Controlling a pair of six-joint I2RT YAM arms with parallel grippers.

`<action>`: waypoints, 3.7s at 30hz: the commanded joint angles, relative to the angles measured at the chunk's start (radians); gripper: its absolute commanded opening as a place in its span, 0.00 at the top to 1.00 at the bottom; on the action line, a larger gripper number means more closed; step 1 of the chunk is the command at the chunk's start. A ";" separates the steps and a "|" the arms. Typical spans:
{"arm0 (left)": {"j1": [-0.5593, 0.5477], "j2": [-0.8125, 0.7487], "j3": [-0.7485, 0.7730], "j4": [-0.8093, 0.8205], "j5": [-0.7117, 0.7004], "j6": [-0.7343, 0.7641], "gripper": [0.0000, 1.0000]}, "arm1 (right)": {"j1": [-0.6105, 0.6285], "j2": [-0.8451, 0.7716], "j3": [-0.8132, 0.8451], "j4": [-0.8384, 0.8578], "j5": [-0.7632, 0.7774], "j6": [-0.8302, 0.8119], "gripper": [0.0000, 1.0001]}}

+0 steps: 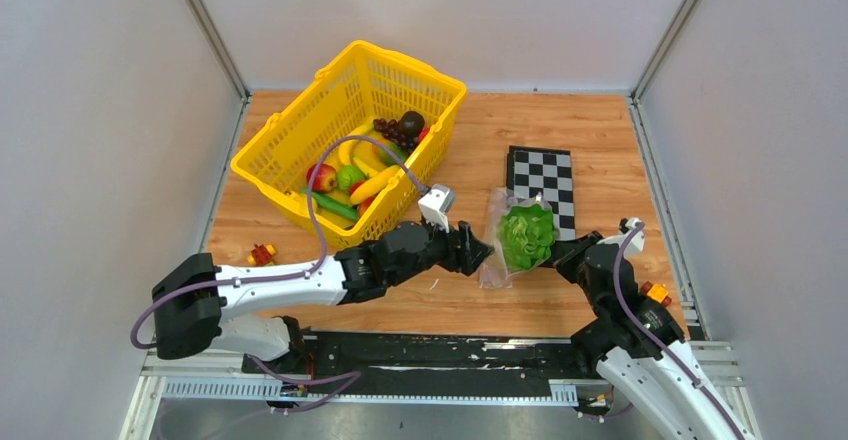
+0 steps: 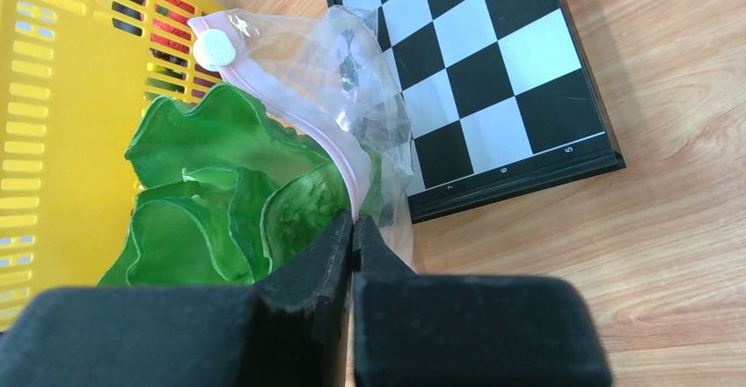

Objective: Place the food in the zip-top bag and seal the zipper
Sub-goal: Adjust the zipper food storage bag at the center of the board.

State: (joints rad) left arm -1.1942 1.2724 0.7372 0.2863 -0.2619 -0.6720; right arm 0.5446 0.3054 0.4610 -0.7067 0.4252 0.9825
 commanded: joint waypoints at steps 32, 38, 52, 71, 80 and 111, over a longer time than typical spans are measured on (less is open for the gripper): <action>0.118 0.242 0.070 0.169 0.158 -0.120 0.41 | -0.004 0.009 0.025 0.120 -0.093 -0.064 1.00; 0.142 0.266 0.077 0.173 0.155 -0.141 0.48 | -0.004 0.013 0.028 0.125 -0.104 -0.064 1.00; 0.147 0.275 0.073 0.184 0.202 -0.130 1.00 | -0.003 0.027 0.036 0.161 -0.138 -0.067 1.00; 0.186 -0.121 0.118 0.060 0.303 -0.087 1.00 | -0.003 0.205 0.357 0.241 -0.486 -0.359 1.00; 0.188 -0.193 0.074 -0.117 0.149 -0.016 0.77 | -0.004 0.231 0.372 0.130 -0.313 -0.296 1.00; 0.185 0.250 -0.057 0.501 0.332 -0.276 0.36 | -0.007 0.213 0.196 0.123 -0.117 -0.222 1.00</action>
State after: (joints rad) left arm -1.0069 1.5181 0.6666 0.6739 0.0566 -0.9192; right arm 0.5407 0.5167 0.6674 -0.6308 0.3252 0.7506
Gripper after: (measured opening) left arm 0.647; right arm 0.014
